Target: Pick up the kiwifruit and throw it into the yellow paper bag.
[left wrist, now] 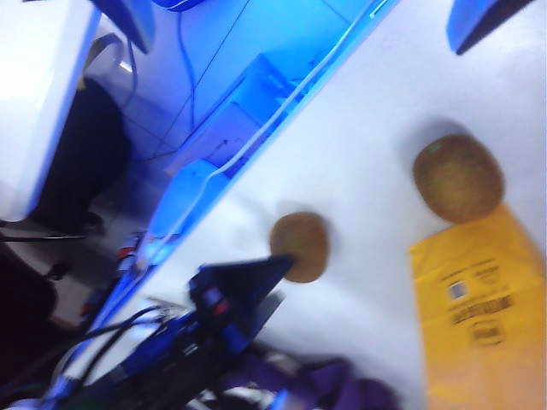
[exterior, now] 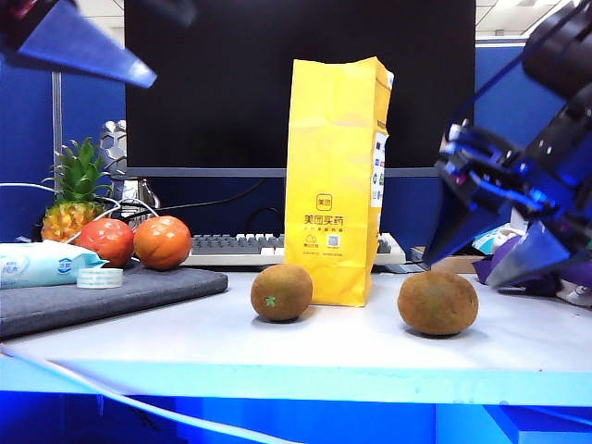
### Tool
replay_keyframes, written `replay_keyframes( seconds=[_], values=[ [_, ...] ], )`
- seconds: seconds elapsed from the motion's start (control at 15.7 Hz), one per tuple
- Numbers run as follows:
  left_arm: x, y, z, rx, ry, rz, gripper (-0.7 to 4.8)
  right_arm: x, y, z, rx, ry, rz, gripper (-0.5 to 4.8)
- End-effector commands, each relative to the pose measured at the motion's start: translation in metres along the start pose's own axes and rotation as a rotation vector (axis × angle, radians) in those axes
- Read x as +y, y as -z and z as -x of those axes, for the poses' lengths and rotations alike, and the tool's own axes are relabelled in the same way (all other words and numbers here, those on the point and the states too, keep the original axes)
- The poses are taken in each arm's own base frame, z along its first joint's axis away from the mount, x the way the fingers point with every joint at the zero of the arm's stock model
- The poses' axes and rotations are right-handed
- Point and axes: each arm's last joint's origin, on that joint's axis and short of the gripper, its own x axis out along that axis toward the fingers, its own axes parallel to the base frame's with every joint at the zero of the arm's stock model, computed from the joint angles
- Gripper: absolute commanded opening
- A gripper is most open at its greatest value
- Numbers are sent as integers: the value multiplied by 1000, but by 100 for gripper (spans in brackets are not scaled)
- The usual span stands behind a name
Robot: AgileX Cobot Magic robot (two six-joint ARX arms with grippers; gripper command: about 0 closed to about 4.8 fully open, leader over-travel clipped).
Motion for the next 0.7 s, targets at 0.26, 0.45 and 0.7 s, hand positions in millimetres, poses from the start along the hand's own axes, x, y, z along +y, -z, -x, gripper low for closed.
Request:
replay_keyframes(
  seconds=[0.26, 0.45, 0.7],
  values=[
    [0, -4, 1, -29, -5, 11, 479, -6, 1, -20, 11, -26, 1, 479],
    [0, -4, 1, -28, -5, 11, 479, -6, -3, -20, -25, -32, 15, 295],
    [0, -4, 1, -28, -5, 11, 479, -6, -5, -20, -47, -31, 24, 176]
  ],
)
